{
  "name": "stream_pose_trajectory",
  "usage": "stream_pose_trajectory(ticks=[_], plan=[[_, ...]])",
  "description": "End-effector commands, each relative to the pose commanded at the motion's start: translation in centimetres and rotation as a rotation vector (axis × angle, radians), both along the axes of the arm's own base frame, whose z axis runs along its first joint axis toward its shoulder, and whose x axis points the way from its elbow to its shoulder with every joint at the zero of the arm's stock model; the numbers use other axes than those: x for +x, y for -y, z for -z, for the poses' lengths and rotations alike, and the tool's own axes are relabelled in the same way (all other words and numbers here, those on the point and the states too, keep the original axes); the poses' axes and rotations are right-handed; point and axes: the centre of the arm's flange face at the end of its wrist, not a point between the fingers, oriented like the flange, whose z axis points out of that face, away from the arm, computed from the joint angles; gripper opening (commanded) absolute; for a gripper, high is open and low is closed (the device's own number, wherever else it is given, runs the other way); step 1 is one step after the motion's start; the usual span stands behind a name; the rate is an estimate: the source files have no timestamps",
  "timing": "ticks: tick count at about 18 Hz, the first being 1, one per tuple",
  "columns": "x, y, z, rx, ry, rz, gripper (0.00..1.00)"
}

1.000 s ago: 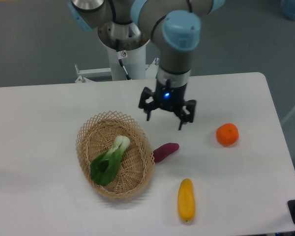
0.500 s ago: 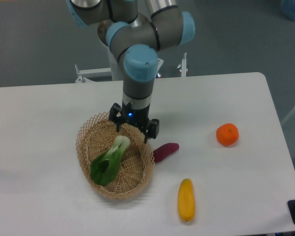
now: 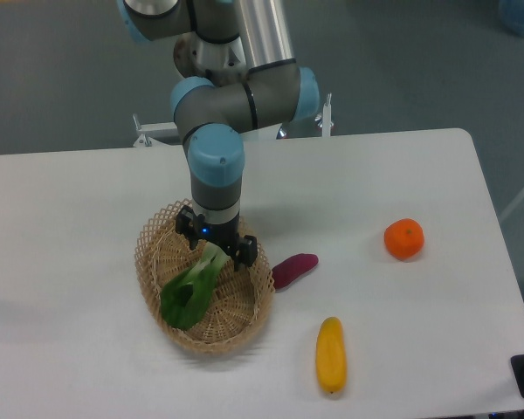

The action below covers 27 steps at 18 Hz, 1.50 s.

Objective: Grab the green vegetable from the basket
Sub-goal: 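Lower the gripper into the basket around the bok choy stem, then close the gripper on the bok choy stem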

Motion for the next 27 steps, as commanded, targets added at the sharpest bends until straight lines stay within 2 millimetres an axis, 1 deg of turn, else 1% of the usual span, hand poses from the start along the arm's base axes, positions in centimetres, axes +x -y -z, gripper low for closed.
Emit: stream_pose_trajectory(ticks=[3,4,5,6,8,9,10,12,18,21,22,24,25,26,27], plan=[[0.8,-0.3,0.2,-0.013,-0.012,0.006,1.0],[0.6,-0.4,0.1,-0.014,-0.02,-0.005,1.0],[0.5,-0.4,0.0,-0.011,-0.034,-0.018,0.96],[0.5,-0.4,-0.1,-0.011,-0.045,-0.031,0.86],[0.4,-0.4,-0.2,-0.009,-0.05,-0.036,0.59],[0.4,-0.5,-0.4,-0.006,-0.052,-0.033,0.48],[0.4,-0.4,-0.4,-0.006,-0.052,-0.035,0.44],[0.4,-0.4,-0.5,-0.007,-0.055,-0.032,0.39],[0.1,-0.6,-1.1,0.001,-0.063,-0.026,0.37],[-0.2,-0.7,-2.4,0.027,-0.075,-0.028,0.37],[-0.5,-0.7,-3.3,0.038,-0.078,-0.034,0.37],[-1.4,-1.3,-6.7,0.079,-0.105,-0.038,0.37],[-1.9,-1.6,-7.8,0.085,-0.108,-0.041,0.37],[-2.8,-1.6,-9.1,0.089,-0.109,-0.053,0.37],[-4.0,-1.3,-10.9,0.102,-0.109,-0.066,0.37]])
